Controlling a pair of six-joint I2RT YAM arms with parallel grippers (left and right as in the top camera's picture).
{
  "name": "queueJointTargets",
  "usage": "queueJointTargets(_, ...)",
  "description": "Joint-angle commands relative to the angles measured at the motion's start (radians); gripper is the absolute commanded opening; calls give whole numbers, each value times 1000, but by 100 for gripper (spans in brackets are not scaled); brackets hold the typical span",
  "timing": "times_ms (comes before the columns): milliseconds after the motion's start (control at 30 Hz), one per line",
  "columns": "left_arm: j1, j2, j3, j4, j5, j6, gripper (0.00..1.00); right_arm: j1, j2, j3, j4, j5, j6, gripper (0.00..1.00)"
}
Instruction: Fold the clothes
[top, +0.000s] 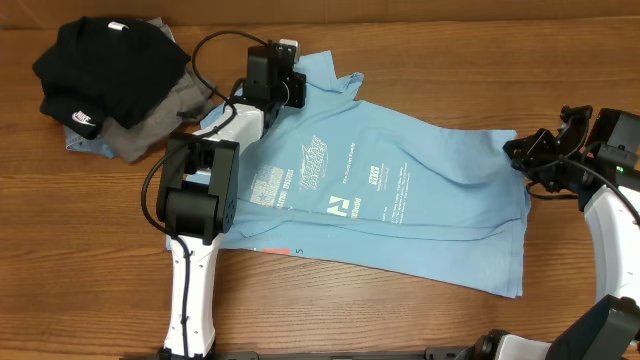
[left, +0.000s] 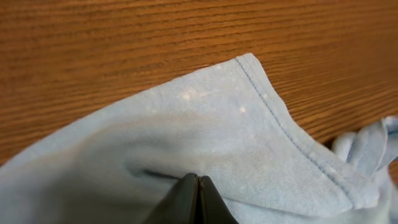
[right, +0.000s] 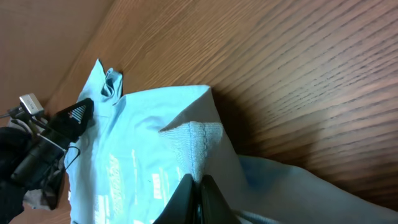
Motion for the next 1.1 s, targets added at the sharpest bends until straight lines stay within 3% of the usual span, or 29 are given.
queueJointTargets(0,34,-21,26,5,122,-113,4,5,-23,13,-7,27,-6,4)
queueJointTargets(233,70,-126,26,-71,188,-111,4,5,-23,13,-44,72,-5,4)
queueJointTargets(333,71,-171,26,-183,177,-61,4,5,-23,13,-43,79,-4,4)
queueJointTargets(500,70,-235,26,-478,-1,23,7,5,-23,13,-41,80,-5,4)
queueJointTargets(533,70,-237,26,-513,-23,31,13,5,-23,13,-39,80,-4,4)
queueJointTargets(600,68,-240,26,-553,-54,53,49,5,-23,13,-30,79,-4,4)
queueJointTargets(700,66,-240,26,-502,-53,81,76,5,-23,13,-17,79,-4,4)
queueJointTargets(867,55,-224,26,-352,-52,155,77,5,-23,13,-17,79,-4,4)
queueJointTargets(1067,8,-145,26,-253,-53,304,65,5,-23,13,-17,79,-4,4)
